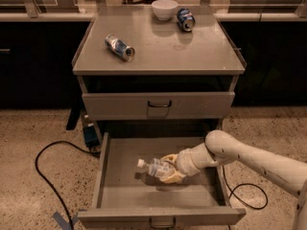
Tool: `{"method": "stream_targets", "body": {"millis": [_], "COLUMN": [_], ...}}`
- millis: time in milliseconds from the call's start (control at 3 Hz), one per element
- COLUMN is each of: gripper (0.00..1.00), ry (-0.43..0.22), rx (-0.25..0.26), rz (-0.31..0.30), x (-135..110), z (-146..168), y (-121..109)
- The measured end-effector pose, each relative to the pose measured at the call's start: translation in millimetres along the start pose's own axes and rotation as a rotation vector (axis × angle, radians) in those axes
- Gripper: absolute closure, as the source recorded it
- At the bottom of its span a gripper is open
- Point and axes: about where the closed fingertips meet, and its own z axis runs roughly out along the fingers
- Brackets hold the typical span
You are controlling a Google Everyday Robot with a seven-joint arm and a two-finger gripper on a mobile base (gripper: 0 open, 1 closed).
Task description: Place blue plastic bottle into middle drawer
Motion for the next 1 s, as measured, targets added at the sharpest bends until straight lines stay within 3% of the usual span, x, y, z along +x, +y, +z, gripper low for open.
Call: {"method": "stream_targets", "body": {"millis": [667,1000], "gripper": [1.00,1.00], "ry": [0.003,0.009], "rx": [-0.004,-0.035], "rz": [0.019,0.056], "x": [8.8,30.2], "z": [3.9,20.5], "y": [8.0,12.7]}}
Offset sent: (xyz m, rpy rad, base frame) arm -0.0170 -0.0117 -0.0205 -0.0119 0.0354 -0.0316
